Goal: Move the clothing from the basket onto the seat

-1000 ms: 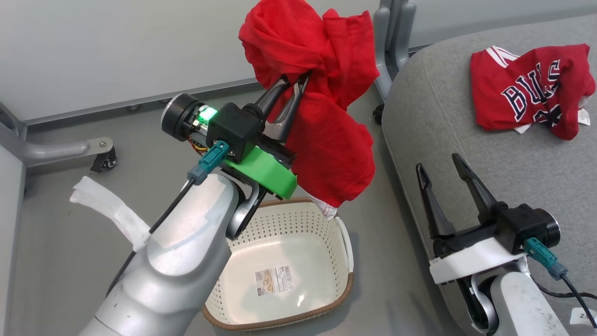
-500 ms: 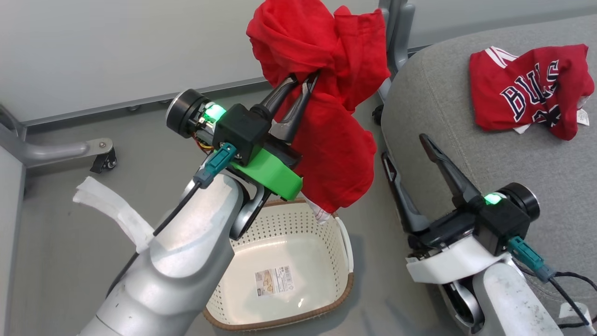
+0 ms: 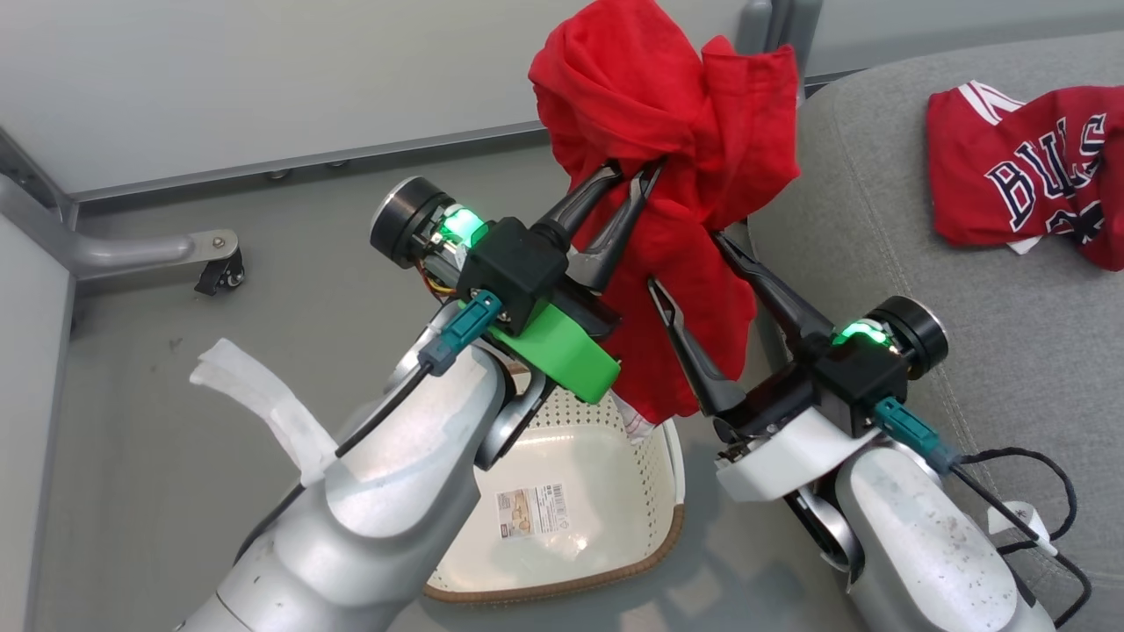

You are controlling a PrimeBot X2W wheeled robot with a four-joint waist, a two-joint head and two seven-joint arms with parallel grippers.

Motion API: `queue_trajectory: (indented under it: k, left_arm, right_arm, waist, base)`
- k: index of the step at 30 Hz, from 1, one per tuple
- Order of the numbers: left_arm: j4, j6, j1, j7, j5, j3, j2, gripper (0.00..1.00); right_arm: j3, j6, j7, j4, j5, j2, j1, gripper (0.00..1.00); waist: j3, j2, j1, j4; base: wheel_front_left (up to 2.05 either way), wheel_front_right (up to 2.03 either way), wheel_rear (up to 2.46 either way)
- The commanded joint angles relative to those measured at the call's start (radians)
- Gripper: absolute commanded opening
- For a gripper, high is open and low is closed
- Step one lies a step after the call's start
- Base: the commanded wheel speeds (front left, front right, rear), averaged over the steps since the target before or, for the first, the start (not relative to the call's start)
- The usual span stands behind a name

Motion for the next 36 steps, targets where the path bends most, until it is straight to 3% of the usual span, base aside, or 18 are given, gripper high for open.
queue_trajectory:
  k: [1,13,16,32,33,34,35,36]
  left_arm:
    - [-0.006,-0.002,-0.015,-0.002,-0.01,-0.006,-0.006,0.0]
    - [-0.027,0.016,-0.024,-0.003,-0.04,-0.067,-0.02,0.0]
    - [-0.03,0.021,-0.013,-0.003,-0.053,-0.08,-0.02,0.0]
    - [-0.01,0.03,0.018,-0.002,-0.072,-0.108,-0.021,0.0]
    - [-0.008,0.033,0.017,-0.002,-0.069,-0.108,-0.021,0.05]
    - [-0.007,0.034,0.016,-0.002,-0.066,-0.107,-0.021,0.74]
    - [-0.004,0.033,0.017,-0.002,-0.065,-0.108,-0.021,1.0]
    - [-0.004,0.034,0.019,-0.002,-0.065,-0.109,-0.021,1.0]
  right_arm:
    - [0.01,-0.001,-0.002,0.024,0.001,-0.002,-0.015,1.0]
    - [0.053,-0.001,-0.002,0.146,0.05,0.049,-0.084,1.0]
    - [0.043,-0.001,-0.002,0.147,0.066,0.06,-0.08,0.0]
    - [0.03,-0.001,-0.002,0.143,0.089,0.065,-0.035,0.0]
    - [0.029,-0.001,-0.002,0.144,0.088,0.065,-0.033,0.0]
    - [0.028,-0.001,-0.002,0.144,0.088,0.065,-0.033,0.0]
    - [0.027,-0.001,-0.002,0.145,0.088,0.065,-0.032,0.0]
    - [0.027,-0.001,-0.002,0.145,0.088,0.065,-0.031,0.0]
  waist:
    - [0.008,0.0,0.0001,0.007]
    - [0.036,0.0,0.0001,0.018]
    - [0.038,0.0,0.0001,0.02]
    - [0.022,0.0,0.0001,0.014]
    - [0.02,0.0,0.0001,0.015]
    - [0.018,0.0,0.0001,0.015]
    - [0.017,0.0,0.0001,0.016]
    - [0.015,0.0,0.0001,0.016]
  base:
    - [0.0,0.0,0.0]
    - [0.0,0.0,0.0]
    - [0.0,0.0,0.0]
    - [0.0,0.0,0.0]
    - [0.0,0.0,0.0]
    - [0.0,0.0,0.0]
    - [0.0,0.0,0.0]
    - [0.0,0.0,0.0]
